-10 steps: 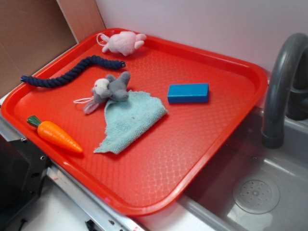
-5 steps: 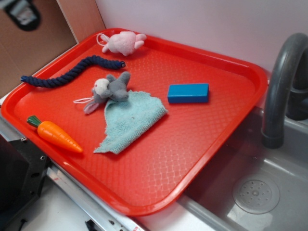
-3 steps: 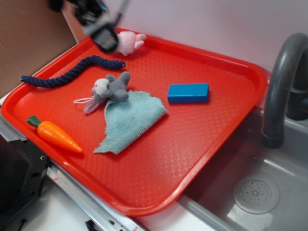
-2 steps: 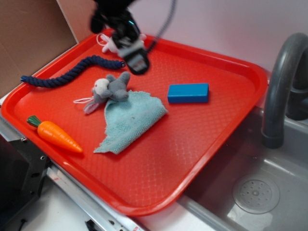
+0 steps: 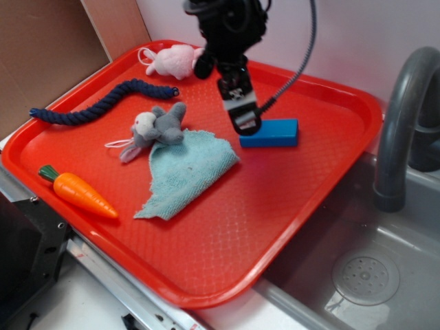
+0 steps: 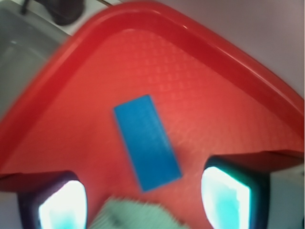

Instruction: Grab the blue block.

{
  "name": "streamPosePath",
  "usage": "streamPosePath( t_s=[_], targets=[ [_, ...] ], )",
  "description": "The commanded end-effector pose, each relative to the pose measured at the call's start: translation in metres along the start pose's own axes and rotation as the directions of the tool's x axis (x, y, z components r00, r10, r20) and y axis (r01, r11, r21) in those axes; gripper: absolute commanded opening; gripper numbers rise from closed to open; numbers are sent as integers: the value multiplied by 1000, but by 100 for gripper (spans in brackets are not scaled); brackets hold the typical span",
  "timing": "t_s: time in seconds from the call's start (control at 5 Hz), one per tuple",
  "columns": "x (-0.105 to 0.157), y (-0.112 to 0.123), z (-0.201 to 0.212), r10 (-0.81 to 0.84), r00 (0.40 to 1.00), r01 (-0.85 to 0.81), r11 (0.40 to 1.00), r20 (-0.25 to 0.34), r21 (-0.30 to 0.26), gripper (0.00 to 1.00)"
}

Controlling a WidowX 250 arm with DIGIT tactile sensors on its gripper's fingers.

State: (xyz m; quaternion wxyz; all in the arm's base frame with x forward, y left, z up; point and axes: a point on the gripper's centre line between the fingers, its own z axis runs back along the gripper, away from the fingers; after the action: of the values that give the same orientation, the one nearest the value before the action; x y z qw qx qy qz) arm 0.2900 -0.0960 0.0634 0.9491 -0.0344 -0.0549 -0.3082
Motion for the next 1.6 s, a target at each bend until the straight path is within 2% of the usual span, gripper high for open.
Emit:
streamPosePath(
  t_s=[0.0,0.2,0.4,0.6,0.8,1.0,1.2,1.4],
  targets=[
    [20,-11,-31,-141,989,141,990,-48,1,100],
    [20,-12,-45,-164,983,164,986,-79,-16,100],
    [19,-9,-44,-128,989,128,992,-79,0,0],
    [17,-8,-42,-126,989,126,992,-73,-2,0],
    [14,-15,-37,-123,986,125,992,-112,14,0],
    [-5,-9,0,125,988,-118,990,-93,83,0],
    [-21,-12,50,314,947,-308,948,-73,86,0],
    [-49,-20,102,445,896,-443,894,-17,68,0]
  ],
)
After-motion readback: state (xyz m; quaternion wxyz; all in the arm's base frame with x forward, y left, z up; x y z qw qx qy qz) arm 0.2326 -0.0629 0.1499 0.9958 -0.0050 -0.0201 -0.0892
